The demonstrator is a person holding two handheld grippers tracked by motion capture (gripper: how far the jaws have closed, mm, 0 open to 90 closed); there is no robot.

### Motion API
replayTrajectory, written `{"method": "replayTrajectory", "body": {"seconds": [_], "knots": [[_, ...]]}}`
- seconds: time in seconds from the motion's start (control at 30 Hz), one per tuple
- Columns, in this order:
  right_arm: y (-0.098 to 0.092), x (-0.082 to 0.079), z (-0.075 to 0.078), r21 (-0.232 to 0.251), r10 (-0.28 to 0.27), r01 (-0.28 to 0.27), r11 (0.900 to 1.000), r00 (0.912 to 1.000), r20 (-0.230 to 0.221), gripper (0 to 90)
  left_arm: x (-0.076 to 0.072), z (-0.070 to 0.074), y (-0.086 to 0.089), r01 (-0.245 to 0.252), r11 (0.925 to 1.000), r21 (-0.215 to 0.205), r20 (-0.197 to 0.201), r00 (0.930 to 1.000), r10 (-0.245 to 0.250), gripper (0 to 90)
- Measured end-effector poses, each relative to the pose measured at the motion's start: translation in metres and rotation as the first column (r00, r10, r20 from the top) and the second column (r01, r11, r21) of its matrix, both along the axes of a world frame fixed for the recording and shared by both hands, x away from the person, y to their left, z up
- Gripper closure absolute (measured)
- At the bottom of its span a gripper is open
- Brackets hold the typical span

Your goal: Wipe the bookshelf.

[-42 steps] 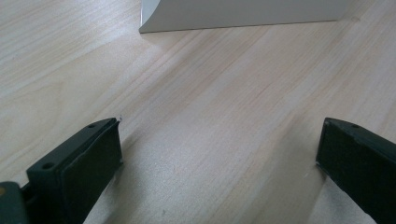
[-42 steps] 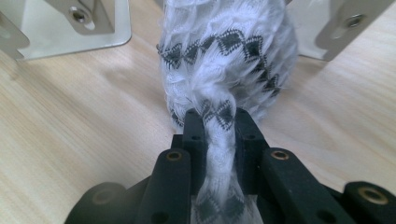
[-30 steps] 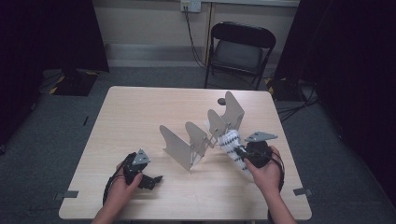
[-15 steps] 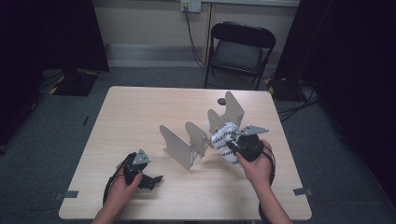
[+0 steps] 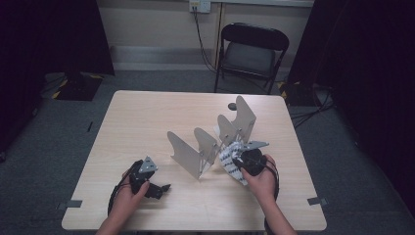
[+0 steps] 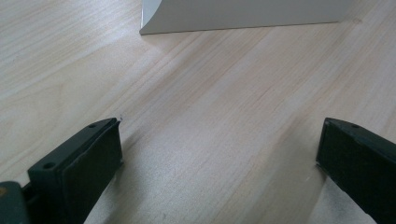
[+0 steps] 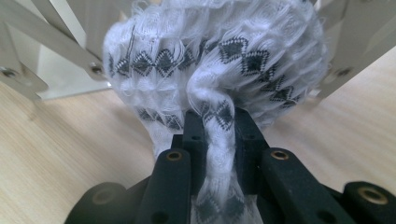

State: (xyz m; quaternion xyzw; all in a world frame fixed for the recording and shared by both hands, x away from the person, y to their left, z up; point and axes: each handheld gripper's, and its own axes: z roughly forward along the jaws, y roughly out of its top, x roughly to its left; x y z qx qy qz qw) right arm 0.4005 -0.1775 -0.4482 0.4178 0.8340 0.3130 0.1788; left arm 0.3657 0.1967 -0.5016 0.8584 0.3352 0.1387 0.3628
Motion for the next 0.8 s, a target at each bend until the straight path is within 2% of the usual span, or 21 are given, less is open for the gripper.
{"method": "replayTrajectory", "body": {"seconds": [0.23, 0.43, 0.57, 0.8], "knots": [[-0.003, 0.0, -0.017, -0.022, 0.002, -0.003, 1.0, 0.9991, -0.043, 78.5, 0.0, 0.0, 0.0, -0.001, 1.0, 0.002, 0.0, 1.0, 0.001, 0.0], [-0.016, -0.009, -0.012, -0.012, -0.012, 0.012, 1.0, 0.9993, -0.036, 78.5, 0.0, 0.0, 0.0, -0.001, 1.0, 0.002, 0.0, 1.0, 0.001, 0.0], [-0.025, -0.017, 0.008, -0.003, -0.021, 0.021, 1.0, 0.9998, -0.002, 78.5, 0.0, 0.0, 0.0, 0.001, 1.0, 0.002, 0.0, 1.0, -0.001, 0.0], [-0.03, -0.023, 0.062, 0.025, -0.009, 0.006, 1.0, 0.9949, 0.101, 78.5, 0.0, 0.0, 0.0, 0.001, 1.0, 0.002, 0.0, 1.0, -0.001, 0.0]]}}
